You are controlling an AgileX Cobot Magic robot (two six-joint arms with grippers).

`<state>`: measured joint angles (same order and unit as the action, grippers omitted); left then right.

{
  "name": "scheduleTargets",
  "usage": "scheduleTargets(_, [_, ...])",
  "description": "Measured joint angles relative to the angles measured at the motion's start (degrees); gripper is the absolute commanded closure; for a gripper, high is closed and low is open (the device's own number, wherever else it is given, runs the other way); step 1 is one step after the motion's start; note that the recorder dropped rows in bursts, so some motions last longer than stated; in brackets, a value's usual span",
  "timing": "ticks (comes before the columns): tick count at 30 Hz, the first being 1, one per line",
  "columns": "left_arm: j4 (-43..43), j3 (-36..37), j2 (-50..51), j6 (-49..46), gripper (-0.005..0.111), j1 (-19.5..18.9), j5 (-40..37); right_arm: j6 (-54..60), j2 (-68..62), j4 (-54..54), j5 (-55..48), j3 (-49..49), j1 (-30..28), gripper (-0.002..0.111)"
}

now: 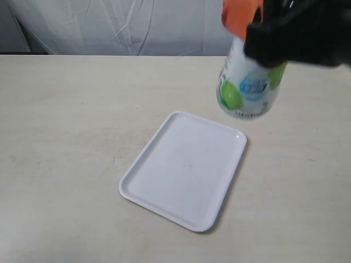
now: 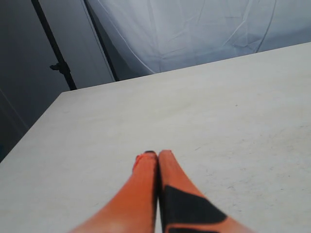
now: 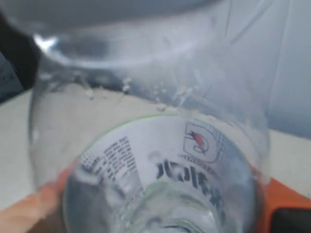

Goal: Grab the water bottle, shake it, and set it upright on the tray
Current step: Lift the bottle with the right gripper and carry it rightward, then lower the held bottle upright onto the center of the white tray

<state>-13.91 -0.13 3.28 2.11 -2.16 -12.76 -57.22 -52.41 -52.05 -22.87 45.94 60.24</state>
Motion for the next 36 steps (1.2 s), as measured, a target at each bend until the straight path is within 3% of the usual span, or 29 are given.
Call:
scheduleTargets(3, [0.0, 0.0, 0.0, 0.0, 0.107, 0.0, 0.0, -6.8, -2.6, -6.6, 4.8, -8.2, 0.0, 0.109])
scheduleTargets(6, [0.0, 0.0, 0.0, 0.0, 0.107, 0.0, 0.0, -28.4, -4.4, -24.9, 6.8, -13.4, 0.0, 0.109])
scheduleTargets(9, [0.0, 0.0, 0.0, 0.0, 0.107, 0.0, 0.0, -51.6, -5.0, -40.2, -2.3, -15.6, 0.0, 0.109])
scheduleTargets(12, [0.0, 0.0, 0.0, 0.0, 0.107, 0.0, 0.0, -60.1, -6.0, -44.2, -11.6, -16.5, -0.1, 0.109])
scheduleTargets(16, [0.0, 0.0, 0.0, 0.0, 0.107, 0.0, 0.0, -61.9, -8.1, -45.7, -10.1, -16.6, -0.2, 0.109])
scheduleTargets(25, [0.0, 0.0, 0.0, 0.0, 0.107, 0.0, 0.0, -61.9, -15.7, -46.4, 15.3, -12.0, -0.1, 0.109])
scheduleTargets(36, [0.0, 0.0, 0.0, 0.0, 0.107, 0.0, 0.0, -61.9, -16.7, -47.3, 16.0, -8.6, -0.1, 0.109])
